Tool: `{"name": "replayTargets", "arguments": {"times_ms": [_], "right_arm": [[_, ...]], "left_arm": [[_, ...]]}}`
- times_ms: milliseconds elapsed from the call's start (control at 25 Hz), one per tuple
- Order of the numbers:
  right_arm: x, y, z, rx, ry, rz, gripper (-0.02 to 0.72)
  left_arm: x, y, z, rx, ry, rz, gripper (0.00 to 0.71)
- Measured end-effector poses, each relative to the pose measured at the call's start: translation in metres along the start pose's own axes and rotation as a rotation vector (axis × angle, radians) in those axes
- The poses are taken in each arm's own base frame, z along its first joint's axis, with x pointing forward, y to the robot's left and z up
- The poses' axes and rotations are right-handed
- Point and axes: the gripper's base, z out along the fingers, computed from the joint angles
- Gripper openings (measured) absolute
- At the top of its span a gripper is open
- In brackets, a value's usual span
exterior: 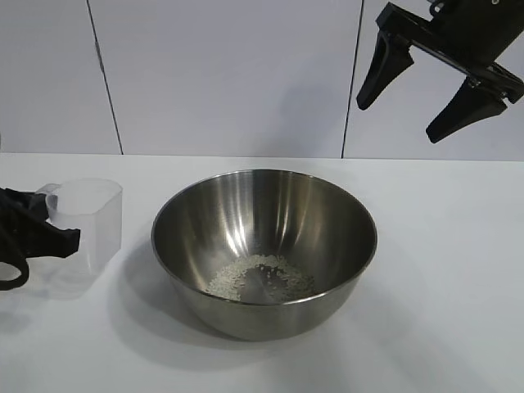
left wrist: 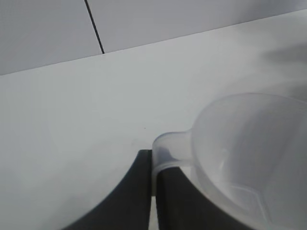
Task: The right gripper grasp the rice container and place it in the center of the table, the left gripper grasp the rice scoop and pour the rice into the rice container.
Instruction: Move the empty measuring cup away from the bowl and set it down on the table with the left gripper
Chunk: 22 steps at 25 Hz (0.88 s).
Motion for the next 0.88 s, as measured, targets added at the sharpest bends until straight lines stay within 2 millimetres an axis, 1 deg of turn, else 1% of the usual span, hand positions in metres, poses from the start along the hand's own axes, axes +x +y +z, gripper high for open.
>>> {"name": "replayTargets", "arguments": {"times_ms": [280,360,560,720,880], "right_arm": [[0.0,0.0,0.0,0.0,0.0,0.0,0.638],[0.0,0.0,0.0,0.0,0.0,0.0,0.638],[0.0,0.0,0.0,0.0,0.0,0.0,0.638],[0.0,0.0,0.0,0.0,0.0,0.0,0.638],[0.0,0.0,0.0,0.0,0.001,0.0,0.638]], "left_arm": [[0.0,-0.002,0.0,0.021,-0.003,0.006,0.009],[0.003,-0.002,0.001,0.016,0.006,0.006,0.009],[0.017,-0.002,0.004,0.0,0.063,-0.013,0.009],[0.018,-0.003,0.007,0.0,0.065,-0.012,0.009],[0.024,-0.004,0.012,0.006,0.083,-0.009,0.009]]}}
